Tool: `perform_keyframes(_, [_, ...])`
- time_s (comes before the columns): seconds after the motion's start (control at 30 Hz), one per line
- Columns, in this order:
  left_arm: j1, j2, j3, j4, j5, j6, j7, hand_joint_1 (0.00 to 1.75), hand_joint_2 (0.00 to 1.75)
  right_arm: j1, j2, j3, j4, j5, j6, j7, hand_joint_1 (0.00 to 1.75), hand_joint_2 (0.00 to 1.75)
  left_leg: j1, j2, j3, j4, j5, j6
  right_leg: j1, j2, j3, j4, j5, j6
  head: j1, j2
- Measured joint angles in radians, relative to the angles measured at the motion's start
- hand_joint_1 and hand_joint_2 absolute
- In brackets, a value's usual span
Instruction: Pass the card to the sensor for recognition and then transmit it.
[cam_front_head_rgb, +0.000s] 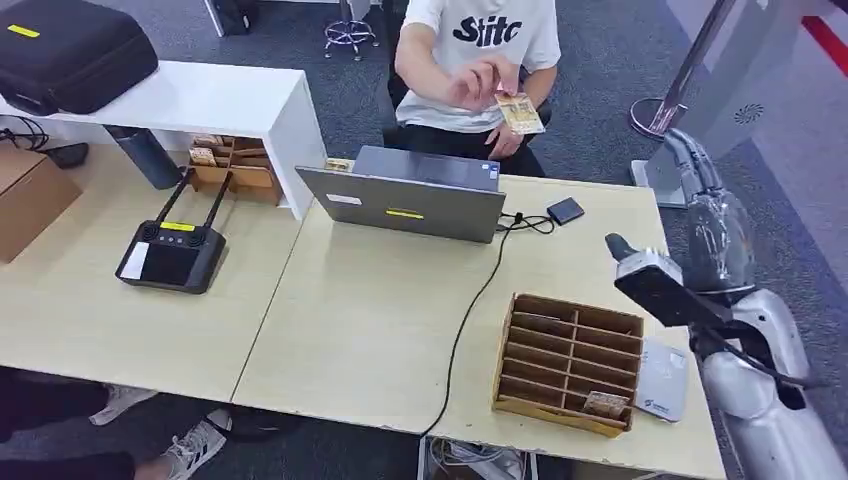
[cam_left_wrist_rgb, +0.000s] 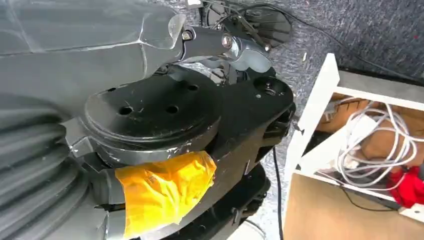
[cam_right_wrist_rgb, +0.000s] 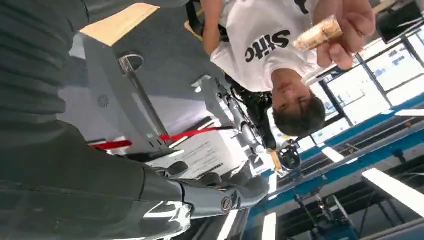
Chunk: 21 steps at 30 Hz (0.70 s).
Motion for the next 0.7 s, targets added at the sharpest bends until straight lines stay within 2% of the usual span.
perform_keyframes(0.27, [-0.012, 0.007, -0.03, 0.0, -0.003, -0.003, 0.014, 0.0, 1.75, -0.176, 0.007, 0.11, 0.148, 0.083, -0.023, 0.071, 0.0, 1.75, 0.0, 0.0, -0.001, 0.0, 0.002, 0.0, 0.0, 0.0, -0.001, 0.0, 0.002, -0.001, 0.0, 0.0])
perform_keyframes(0.6, [-0.014, 0.008, -0.033, 0.0, -0.003, -0.003, 0.016, 0.0, 1.75, -0.194, 0.011, 0.12, 0.164, 0.093, -0.031, 0.081, 0.0, 1.75, 0.0, 0.0, -0.001, 0.0, 0.003, 0.0, 0.0, 0.0, -0.001, 0.0, 0.002, -0.001, 0.0, 0.0])
perform_keyframes(0.67, [-0.019, 0.009, -0.047, 0.0, -0.005, -0.003, 0.023, 0.0, 1.75, -0.235, 0.029, 0.14, 0.21, 0.123, -0.061, 0.115, 0.0, 1.75, 0.0, 0.0, -0.001, 0.0, 0.003, 0.0, 0.0, 0.0, -0.001, 0.0, 0.002, -0.001, 0.0, 0.0])
perform_keyframes(0.7, [-0.02, 0.01, -0.053, 0.0, -0.007, -0.002, 0.03, 0.0, 1.75, -0.262, 0.053, 0.148, 0.245, 0.146, -0.098, 0.153, 0.0, 1.75, 0.0, 0.0, -0.001, 0.0, 0.003, -0.001, 0.0, 0.0, -0.002, 0.001, 0.002, -0.001, 0.0, 0.0])
